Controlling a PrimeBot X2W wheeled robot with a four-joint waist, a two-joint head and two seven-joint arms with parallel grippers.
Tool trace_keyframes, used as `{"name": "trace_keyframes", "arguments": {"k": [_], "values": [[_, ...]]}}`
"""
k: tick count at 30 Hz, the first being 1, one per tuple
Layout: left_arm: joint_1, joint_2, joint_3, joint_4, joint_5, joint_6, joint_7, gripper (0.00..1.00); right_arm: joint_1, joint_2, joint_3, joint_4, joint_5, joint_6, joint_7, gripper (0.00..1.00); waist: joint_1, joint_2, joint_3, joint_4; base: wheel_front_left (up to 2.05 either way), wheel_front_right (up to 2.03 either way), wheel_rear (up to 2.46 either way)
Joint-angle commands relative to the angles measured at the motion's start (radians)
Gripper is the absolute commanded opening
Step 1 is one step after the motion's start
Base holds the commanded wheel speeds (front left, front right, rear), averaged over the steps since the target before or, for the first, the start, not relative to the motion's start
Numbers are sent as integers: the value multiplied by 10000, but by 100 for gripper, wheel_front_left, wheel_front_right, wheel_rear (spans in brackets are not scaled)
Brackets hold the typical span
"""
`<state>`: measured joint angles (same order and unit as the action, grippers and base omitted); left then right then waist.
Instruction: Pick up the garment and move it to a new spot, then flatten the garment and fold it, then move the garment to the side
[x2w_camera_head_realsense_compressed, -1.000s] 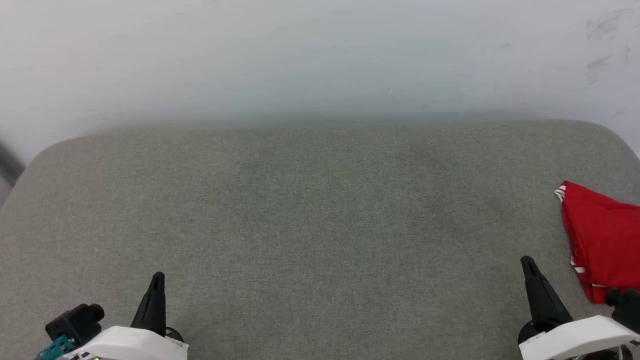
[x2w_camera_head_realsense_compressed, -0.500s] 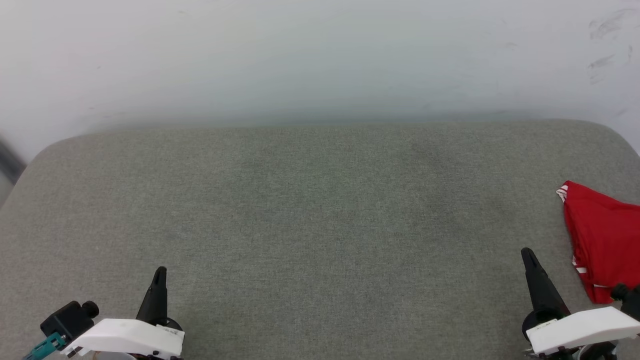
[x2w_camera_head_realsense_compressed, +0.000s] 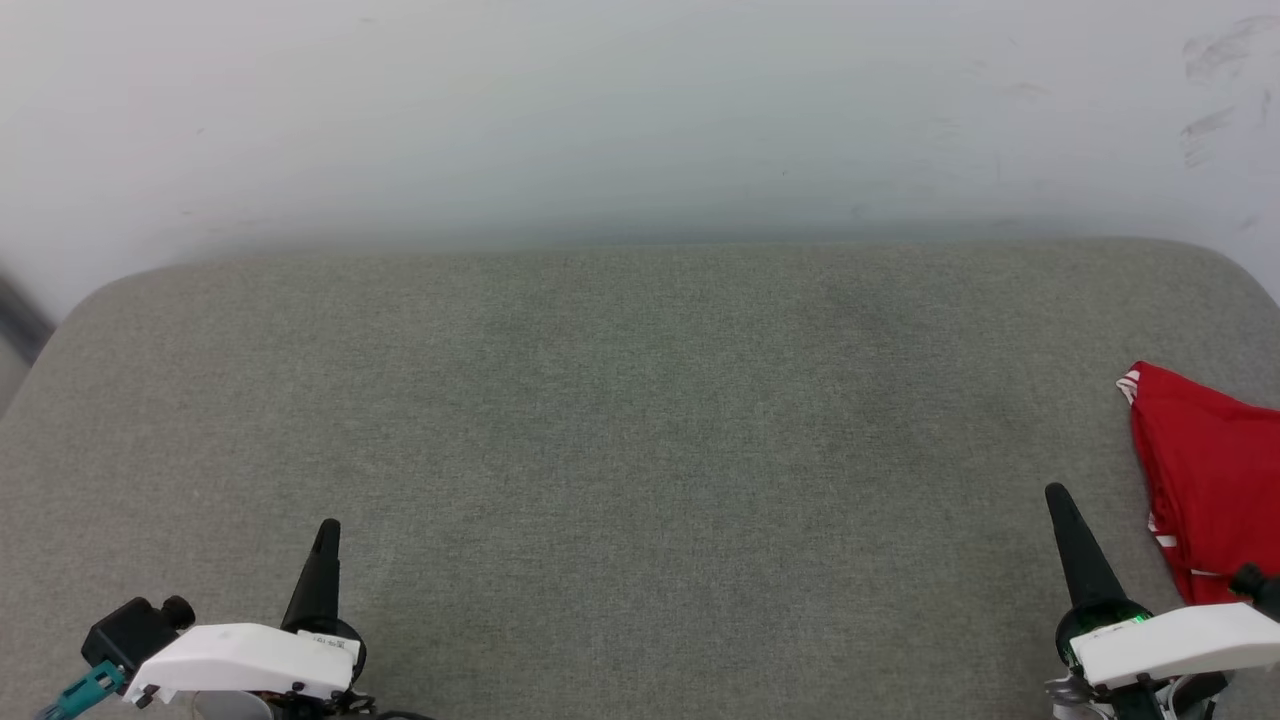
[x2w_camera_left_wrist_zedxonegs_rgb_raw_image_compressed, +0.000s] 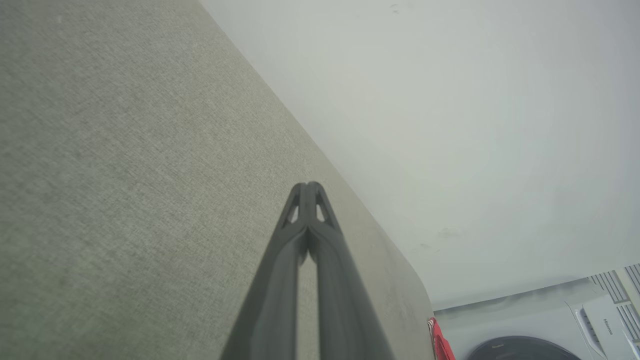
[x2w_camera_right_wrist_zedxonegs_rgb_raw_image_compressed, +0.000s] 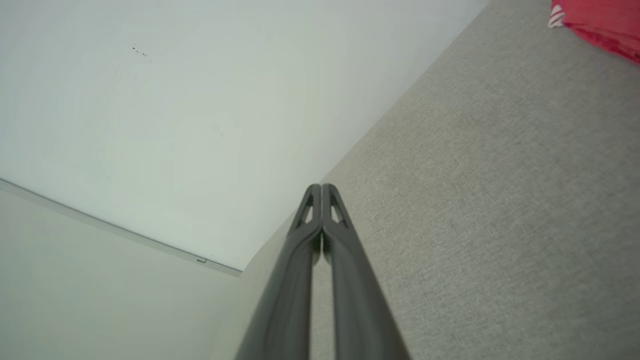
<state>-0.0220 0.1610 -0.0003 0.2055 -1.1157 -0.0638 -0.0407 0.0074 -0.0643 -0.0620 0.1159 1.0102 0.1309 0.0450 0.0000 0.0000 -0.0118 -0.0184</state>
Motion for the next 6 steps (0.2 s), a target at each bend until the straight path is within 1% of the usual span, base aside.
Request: {"name": "trace_keyframes", "arguments": {"k": [1, 6], "values": [[-242, -18, 103, -53, -279, -86, 78, 0, -261, -82, -35, -1, 362, 0, 28, 0, 0, 0, 4, 5, 0, 0, 0], [-325, -125, 209, -14, -725, -146, 220, 0, -371, -82, -57, 117, 921, -1, 68, 0, 0, 0, 14, 18, 0, 0, 0]]}}
